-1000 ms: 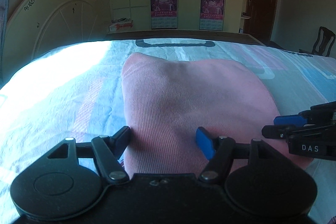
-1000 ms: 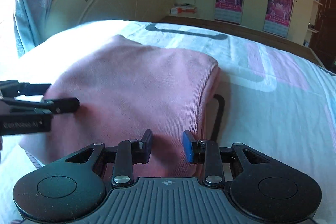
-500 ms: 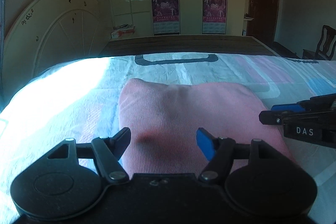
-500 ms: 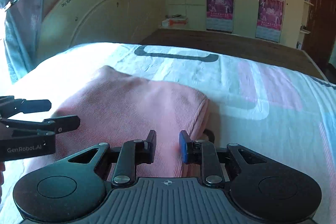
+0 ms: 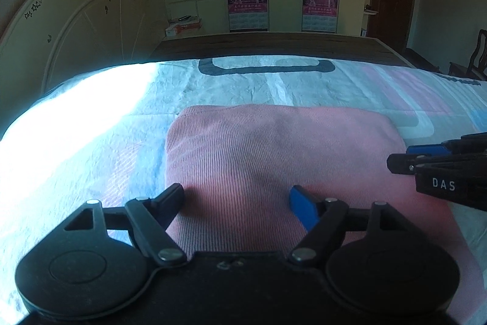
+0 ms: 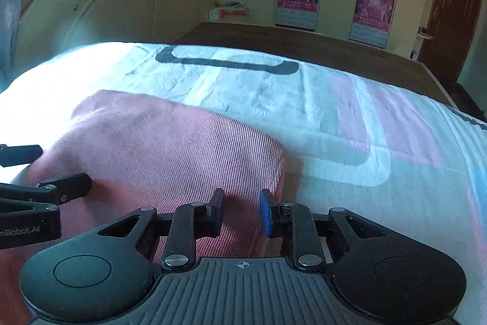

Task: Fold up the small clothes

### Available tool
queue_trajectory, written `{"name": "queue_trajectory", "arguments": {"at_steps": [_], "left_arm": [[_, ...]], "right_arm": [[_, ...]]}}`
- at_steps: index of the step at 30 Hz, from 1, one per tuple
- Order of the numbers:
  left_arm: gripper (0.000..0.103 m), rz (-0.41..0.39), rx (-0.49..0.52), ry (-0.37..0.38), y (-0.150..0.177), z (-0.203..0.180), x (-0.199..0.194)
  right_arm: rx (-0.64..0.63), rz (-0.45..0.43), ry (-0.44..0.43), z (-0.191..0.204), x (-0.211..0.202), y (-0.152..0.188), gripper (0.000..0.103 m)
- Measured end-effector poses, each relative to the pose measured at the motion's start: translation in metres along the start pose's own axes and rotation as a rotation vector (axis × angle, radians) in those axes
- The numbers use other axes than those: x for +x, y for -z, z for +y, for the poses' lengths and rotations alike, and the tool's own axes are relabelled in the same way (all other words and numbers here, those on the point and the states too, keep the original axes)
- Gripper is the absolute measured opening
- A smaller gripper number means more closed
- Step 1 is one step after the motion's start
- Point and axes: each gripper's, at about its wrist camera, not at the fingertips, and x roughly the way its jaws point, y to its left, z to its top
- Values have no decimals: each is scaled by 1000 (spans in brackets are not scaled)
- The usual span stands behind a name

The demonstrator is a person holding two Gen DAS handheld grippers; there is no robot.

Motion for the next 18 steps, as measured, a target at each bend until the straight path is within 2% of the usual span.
{"name": "queue_trajectory", "arguments": {"at_steps": [4, 8, 9, 11, 13, 15, 18], "left_arm": [[75, -35, -42, 50, 11, 11, -41], [76, -11, -52, 94, 39, 11, -69], [77, 2, -49, 99, 48, 9, -71], [79, 6, -22, 58, 61, 3, -71], [80, 17, -7, 33, 65, -1, -69], [81, 23, -13, 20, 65, -3, -69], [81, 26, -66, 22, 58, 1, -81]], "right_arm": [[-21, -63, -71, 2, -56, 16, 24], [-35, -58, -123, 12, -94, 53, 24], [-39, -56, -122, 15, -98, 63, 24], [-79, -37, -113, 23, -98, 79, 24], [-97, 1, -66, 25, -88, 91, 24], [-47, 52, -42, 16, -73, 98, 24], [70, 46, -68, 3, -82, 94, 24]]}}
